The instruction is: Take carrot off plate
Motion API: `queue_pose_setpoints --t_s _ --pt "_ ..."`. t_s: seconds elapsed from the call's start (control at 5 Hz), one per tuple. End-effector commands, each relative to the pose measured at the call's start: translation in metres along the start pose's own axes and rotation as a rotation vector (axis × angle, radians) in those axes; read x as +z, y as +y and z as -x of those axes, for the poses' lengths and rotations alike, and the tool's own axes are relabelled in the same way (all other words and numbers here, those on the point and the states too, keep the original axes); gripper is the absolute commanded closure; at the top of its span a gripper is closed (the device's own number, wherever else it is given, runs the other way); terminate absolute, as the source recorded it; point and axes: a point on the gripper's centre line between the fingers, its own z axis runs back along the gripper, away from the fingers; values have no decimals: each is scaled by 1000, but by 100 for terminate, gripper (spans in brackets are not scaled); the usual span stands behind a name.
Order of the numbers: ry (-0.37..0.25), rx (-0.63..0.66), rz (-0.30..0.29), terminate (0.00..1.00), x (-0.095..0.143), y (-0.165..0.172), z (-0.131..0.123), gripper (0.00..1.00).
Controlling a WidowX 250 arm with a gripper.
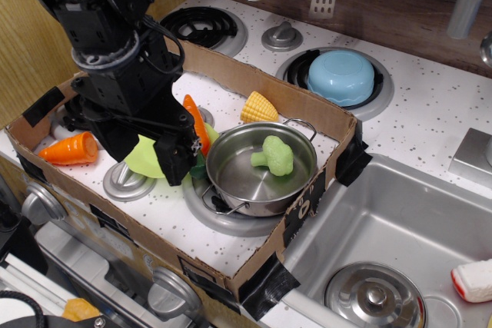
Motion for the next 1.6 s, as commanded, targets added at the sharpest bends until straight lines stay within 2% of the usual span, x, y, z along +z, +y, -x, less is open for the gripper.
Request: queue_pose_setpoints --t_s 0.0,0.2,0.4,0.6,0.8,1.0,1.2,1.4 --pt "0 0 0 0 0 0 0 0" --pt "2 158 -56 0 13 2 -13 0" --pt "14 224 -78 0 19 6 -30 0" --pt "40 347 -82 0 23 10 -49 0" --pt "29 420 -165 0 20 19 -76 0" --pt "95 534 -215 0 11 30 -96 0" --pt "66 626 -261 0 -2 38 -107 0" --pt "84 712 -250 0 -23 43 -104 0"
